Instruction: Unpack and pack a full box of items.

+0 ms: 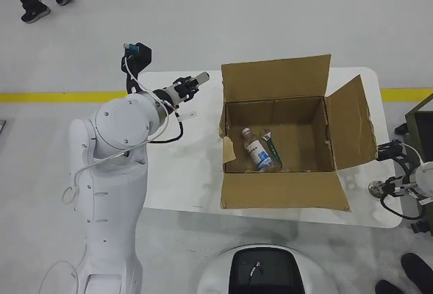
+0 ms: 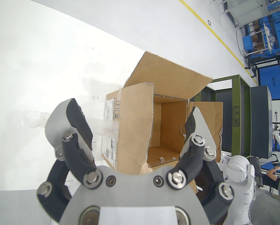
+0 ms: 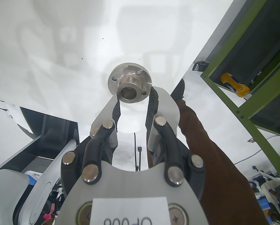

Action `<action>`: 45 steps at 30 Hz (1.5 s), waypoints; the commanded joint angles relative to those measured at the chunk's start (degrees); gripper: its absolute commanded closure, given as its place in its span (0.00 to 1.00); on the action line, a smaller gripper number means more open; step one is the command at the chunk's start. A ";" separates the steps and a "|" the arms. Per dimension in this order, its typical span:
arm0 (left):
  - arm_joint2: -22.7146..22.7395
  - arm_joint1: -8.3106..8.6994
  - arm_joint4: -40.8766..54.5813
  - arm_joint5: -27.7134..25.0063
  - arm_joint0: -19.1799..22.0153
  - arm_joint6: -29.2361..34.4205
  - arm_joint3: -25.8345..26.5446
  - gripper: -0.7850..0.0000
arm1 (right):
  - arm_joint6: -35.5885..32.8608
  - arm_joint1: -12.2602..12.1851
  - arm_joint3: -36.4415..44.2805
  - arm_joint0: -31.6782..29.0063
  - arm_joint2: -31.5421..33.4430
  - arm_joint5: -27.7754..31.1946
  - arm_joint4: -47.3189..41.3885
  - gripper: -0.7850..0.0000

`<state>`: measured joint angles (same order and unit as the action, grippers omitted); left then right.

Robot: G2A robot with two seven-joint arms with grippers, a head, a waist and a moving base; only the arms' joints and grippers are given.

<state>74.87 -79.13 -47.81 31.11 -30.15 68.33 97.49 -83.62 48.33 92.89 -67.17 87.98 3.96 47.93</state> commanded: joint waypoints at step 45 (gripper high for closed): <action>0.00 0.00 0.00 0.00 0.00 0.00 0.00 0.00 | 1.39 -0.46 -2.33 2.03 -4.02 0.32 -1.12 0.66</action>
<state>74.87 -79.13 -47.81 31.11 -30.15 68.33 97.49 -82.14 47.89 90.53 -65.16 84.00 4.22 46.74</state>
